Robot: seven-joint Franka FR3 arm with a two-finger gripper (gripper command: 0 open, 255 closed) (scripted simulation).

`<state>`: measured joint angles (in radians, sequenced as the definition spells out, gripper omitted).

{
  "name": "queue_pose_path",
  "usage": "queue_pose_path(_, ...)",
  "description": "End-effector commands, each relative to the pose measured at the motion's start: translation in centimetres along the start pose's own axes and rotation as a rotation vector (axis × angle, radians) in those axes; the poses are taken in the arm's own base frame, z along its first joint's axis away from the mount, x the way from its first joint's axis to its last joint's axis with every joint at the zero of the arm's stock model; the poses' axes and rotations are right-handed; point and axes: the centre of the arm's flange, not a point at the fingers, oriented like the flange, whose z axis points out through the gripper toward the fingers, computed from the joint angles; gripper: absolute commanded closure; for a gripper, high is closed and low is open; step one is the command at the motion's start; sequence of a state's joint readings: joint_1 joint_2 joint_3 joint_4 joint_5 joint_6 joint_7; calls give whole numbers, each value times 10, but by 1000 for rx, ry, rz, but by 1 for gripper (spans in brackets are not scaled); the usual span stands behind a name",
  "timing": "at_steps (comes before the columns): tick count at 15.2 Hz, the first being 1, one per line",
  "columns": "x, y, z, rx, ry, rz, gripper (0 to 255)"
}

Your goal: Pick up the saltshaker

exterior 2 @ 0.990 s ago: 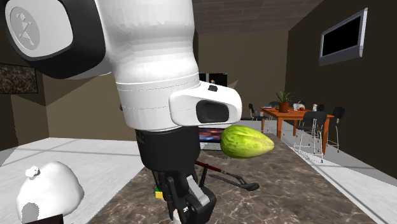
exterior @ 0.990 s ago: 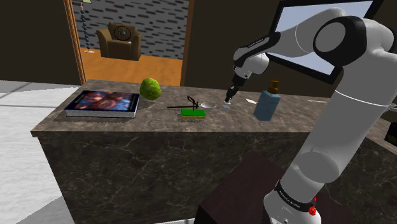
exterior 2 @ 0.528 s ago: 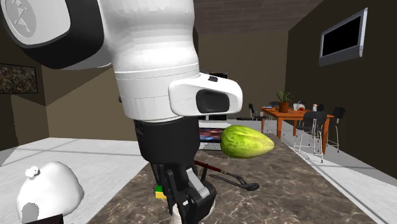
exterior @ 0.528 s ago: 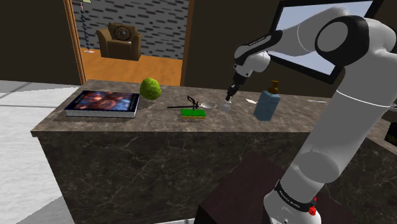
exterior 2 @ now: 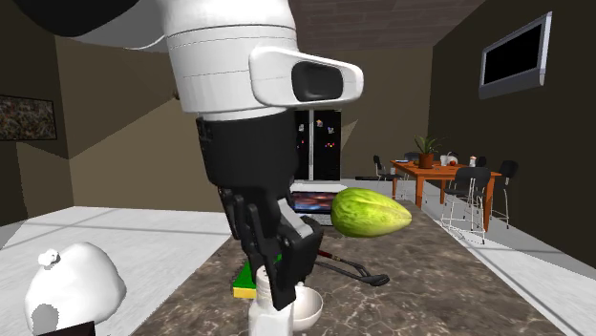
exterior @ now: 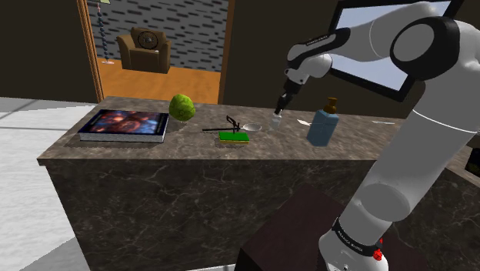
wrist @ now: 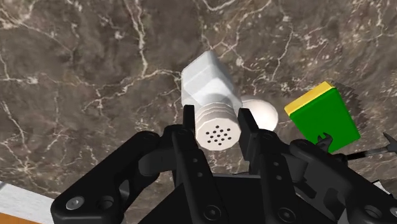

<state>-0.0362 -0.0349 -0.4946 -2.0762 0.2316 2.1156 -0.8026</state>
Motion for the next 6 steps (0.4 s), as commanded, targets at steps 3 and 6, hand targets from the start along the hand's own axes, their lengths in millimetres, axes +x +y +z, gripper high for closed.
queue_pose_path(3, 5, -1, -20, 0, 0, 0, 255)
queue_pose_path(6, 6, -2, -26, 0, 0, 0, 255)
